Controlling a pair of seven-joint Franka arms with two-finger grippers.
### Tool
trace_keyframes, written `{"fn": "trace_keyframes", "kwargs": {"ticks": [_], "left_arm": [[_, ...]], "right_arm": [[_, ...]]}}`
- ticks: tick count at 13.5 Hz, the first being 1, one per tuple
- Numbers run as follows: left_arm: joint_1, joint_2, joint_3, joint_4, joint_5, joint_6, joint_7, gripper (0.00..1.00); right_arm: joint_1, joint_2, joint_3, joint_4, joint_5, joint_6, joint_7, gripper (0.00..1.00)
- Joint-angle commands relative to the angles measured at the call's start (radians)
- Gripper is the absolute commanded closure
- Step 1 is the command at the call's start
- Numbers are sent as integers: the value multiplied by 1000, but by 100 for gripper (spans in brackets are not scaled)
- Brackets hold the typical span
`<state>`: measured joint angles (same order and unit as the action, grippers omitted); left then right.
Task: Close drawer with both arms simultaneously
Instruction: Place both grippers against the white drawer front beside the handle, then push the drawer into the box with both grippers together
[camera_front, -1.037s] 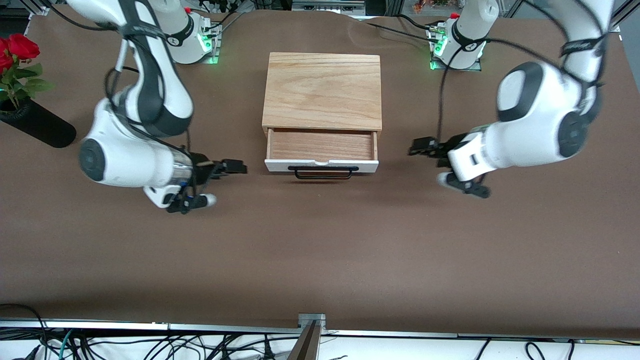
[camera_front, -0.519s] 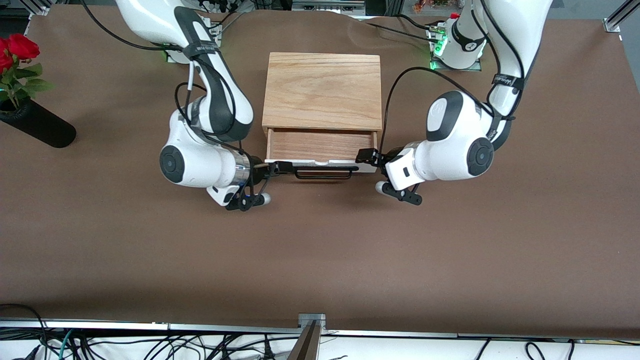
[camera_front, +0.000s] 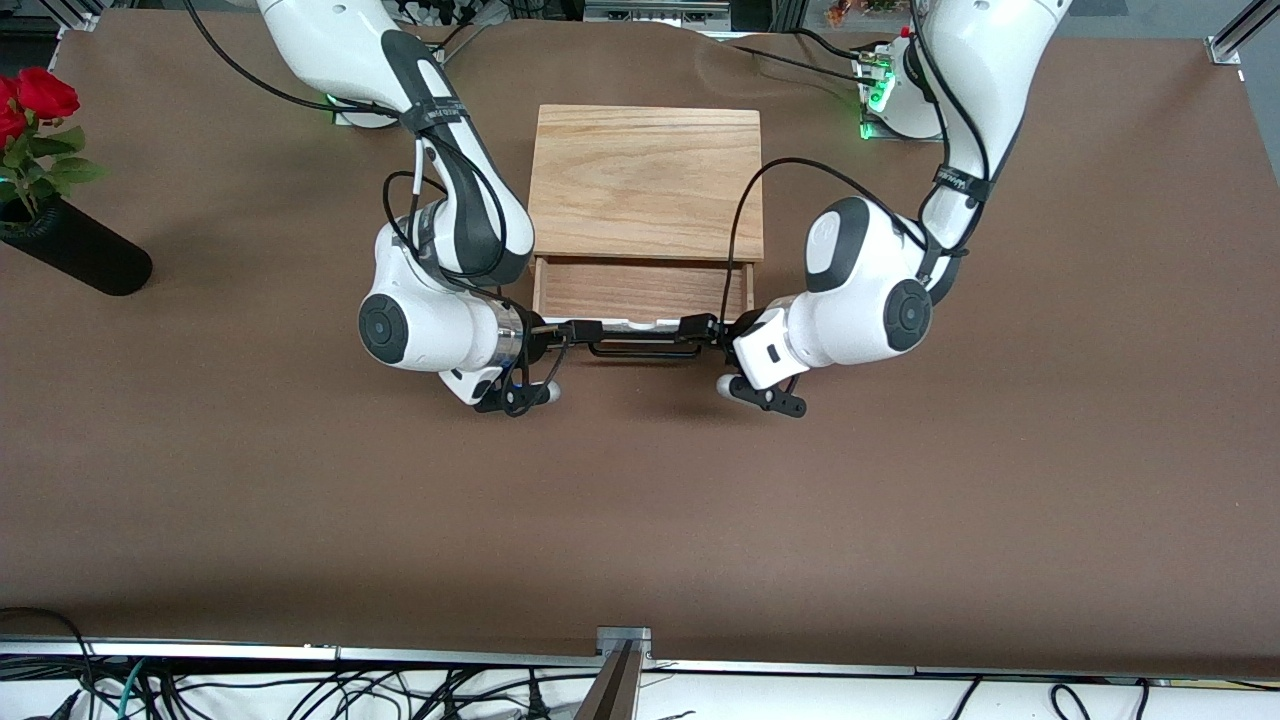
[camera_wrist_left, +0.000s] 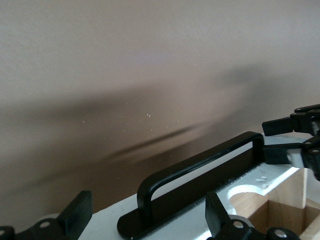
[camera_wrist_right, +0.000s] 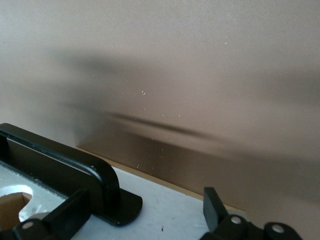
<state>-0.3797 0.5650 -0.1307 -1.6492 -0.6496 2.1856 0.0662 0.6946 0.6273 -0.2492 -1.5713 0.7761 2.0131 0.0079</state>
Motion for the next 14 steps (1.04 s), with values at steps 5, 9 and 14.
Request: {"fn": "trace_keyframes", "kwargs": {"ticks": [5, 9, 14], "left_arm": [[-11, 1, 6, -34, -15, -119, 11, 0], [1, -1, 8, -29, -13, -253, 9, 0], [2, 16, 9, -29, -12, -415, 6, 0]], "right_arm": [[25, -93, 16, -117, 3, -22, 86, 0], [25, -167, 31, -209, 3, -20, 86, 0], [25, -224, 50, -312, 5, -10, 86, 0]]}}
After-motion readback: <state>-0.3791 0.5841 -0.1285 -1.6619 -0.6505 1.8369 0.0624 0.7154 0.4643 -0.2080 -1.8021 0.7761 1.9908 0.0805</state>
